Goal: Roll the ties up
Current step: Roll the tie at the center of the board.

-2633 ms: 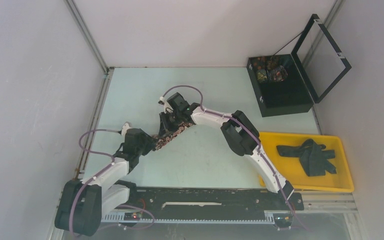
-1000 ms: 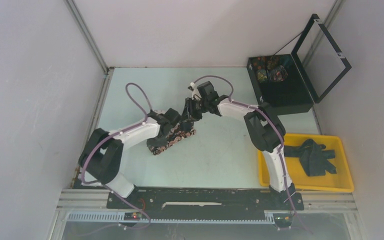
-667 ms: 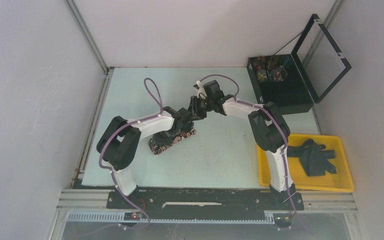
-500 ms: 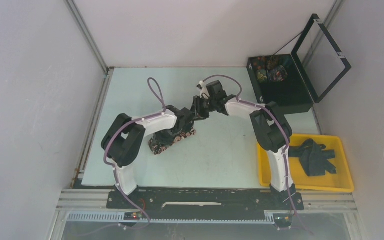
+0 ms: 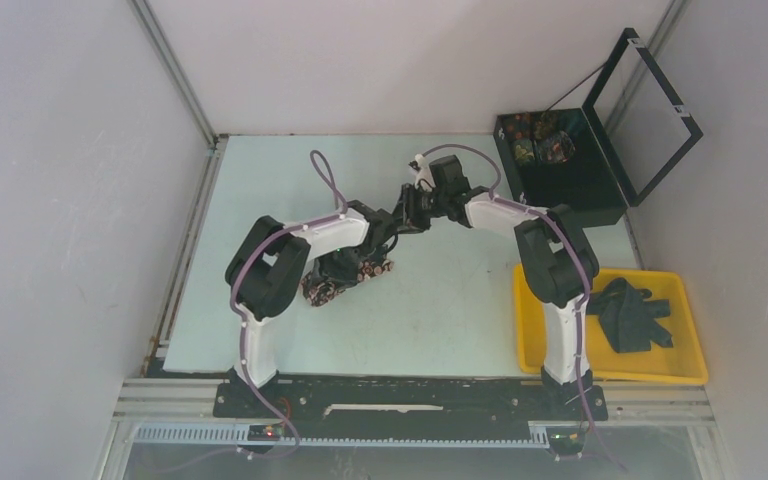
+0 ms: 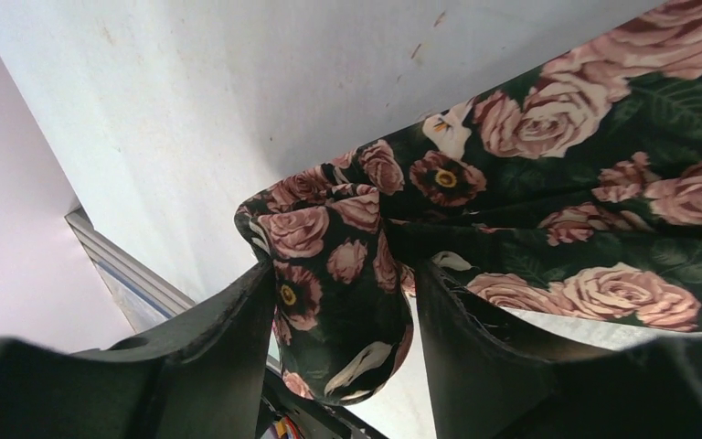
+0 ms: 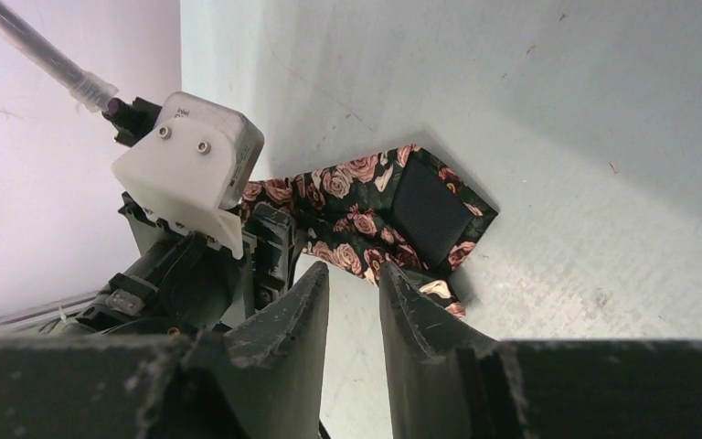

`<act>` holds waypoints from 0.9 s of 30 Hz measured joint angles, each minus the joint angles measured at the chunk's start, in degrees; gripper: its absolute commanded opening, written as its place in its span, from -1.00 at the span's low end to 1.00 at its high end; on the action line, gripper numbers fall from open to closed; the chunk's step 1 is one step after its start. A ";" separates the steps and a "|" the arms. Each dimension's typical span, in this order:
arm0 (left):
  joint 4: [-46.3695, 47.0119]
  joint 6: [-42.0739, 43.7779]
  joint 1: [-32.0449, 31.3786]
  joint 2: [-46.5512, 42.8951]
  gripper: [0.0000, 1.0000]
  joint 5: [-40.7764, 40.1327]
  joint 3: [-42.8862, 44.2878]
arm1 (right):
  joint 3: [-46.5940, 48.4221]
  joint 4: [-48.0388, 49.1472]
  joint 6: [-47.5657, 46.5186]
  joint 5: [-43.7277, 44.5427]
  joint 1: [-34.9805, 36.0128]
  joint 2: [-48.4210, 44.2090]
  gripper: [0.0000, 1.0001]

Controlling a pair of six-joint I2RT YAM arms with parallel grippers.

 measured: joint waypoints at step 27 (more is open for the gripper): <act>-2.14 -1.42 -1.07 -11.52 0.99 -2.89 2.01 | -1.77 -2.25 -1.14 -0.17 -1.40 -5.33 -0.42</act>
